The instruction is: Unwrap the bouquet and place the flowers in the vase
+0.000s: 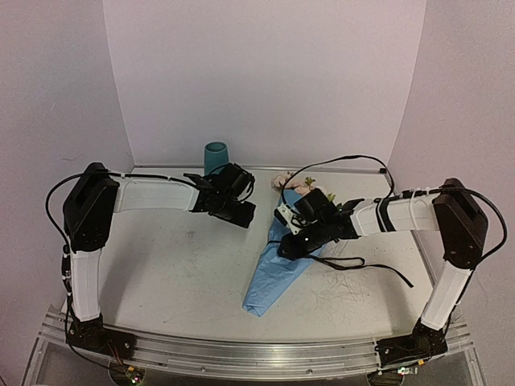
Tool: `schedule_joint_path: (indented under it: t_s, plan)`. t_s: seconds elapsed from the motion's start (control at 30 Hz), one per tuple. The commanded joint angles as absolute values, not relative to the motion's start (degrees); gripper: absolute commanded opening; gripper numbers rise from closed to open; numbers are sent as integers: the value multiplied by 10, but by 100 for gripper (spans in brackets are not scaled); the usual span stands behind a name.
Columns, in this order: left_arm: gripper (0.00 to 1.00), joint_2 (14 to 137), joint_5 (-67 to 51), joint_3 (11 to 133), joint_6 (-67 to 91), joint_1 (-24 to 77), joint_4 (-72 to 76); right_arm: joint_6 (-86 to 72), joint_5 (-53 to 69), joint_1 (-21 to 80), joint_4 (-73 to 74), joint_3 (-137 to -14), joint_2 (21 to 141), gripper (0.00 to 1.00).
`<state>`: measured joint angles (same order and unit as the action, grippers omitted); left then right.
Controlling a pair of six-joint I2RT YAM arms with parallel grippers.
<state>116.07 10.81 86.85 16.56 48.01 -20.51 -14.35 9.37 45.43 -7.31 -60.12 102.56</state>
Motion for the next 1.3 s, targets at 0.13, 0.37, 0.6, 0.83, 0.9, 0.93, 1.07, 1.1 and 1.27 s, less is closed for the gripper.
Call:
schedule_joint_path:
  t_s: [0.13, 0.37, 0.6, 0.83, 0.9, 0.93, 1.07, 1.1, 1.27]
  plan:
    - [54, 1124, 99, 867, 158, 480, -194, -163, 14, 458, -59, -573, 944, 0]
    - [54, 1122, 27, 870, 132, 482, -192, -204, -209, 456, -9, -545, 789, 0]
    - [55, 1134, 2, 893, 101, 520, -187, -230, -343, 413, 60, -542, 657, 0]
    - [55, 1147, -32, 910, 102, 539, -178, -179, -227, 401, 70, -551, 650, 29]
    - [55, 1150, -60, 910, 96, 544, -175, -196, -202, 401, 73, -535, 661, 42]
    - [55, 1152, -65, 910, 90, 548, -174, -207, -188, 401, 73, -529, 666, 48]
    - [56, 1167, -72, 913, 58, 566, -174, -245, -134, 401, 72, -505, 706, 51]
    - [56, 1171, -72, 914, 45, 568, -174, -252, -125, 401, 71, -503, 718, 51]
    - [76, 1197, -18, 932, -48, 582, -172, -267, -104, 401, 55, -493, 736, 51]
